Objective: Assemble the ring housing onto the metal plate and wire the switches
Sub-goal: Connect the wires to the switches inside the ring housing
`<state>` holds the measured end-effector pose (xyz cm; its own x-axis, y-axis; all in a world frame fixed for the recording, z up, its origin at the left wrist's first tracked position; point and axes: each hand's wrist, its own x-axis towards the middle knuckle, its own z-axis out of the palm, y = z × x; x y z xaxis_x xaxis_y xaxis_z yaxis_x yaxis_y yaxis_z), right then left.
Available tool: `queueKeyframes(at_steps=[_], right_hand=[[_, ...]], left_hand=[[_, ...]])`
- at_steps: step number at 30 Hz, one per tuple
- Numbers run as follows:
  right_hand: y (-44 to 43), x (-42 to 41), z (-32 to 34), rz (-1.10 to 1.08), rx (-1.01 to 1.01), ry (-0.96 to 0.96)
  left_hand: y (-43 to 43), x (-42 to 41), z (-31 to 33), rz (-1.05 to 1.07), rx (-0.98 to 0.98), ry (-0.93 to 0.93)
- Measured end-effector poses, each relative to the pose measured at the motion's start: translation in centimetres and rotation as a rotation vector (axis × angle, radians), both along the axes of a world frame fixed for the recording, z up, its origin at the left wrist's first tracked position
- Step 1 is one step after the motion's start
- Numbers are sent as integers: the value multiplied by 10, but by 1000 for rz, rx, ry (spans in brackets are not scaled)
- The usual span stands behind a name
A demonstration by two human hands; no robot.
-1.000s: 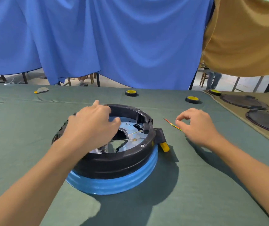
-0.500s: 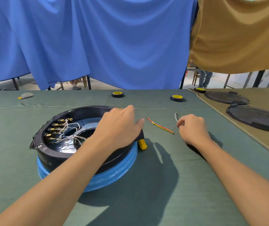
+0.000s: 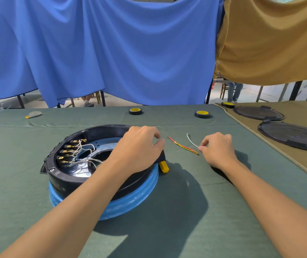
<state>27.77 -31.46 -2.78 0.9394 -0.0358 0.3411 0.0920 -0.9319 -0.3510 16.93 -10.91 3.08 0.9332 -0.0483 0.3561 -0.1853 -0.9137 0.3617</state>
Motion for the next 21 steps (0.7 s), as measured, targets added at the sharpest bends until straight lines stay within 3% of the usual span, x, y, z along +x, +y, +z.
queueKeyframes(at_steps=[4, 7, 13, 18, 21], right_hand=[[2, 2, -6, 16, -172, 21], [6, 1, -3, 26, -147, -39], [23, -35, 29, 299, 580, -91], [43, -67, 50, 523, 1284, 197], [50, -76, 53, 602, 1482, 319]], left_hand=[[1, 0, -1, -9, 12, -20], [0, 1, -2, -28, 11, -59], [-3, -6, 2, -117, 11, -132], [-3, -9, 3, -188, 15, -162], [-4, -9, 3, -184, 30, -184]])
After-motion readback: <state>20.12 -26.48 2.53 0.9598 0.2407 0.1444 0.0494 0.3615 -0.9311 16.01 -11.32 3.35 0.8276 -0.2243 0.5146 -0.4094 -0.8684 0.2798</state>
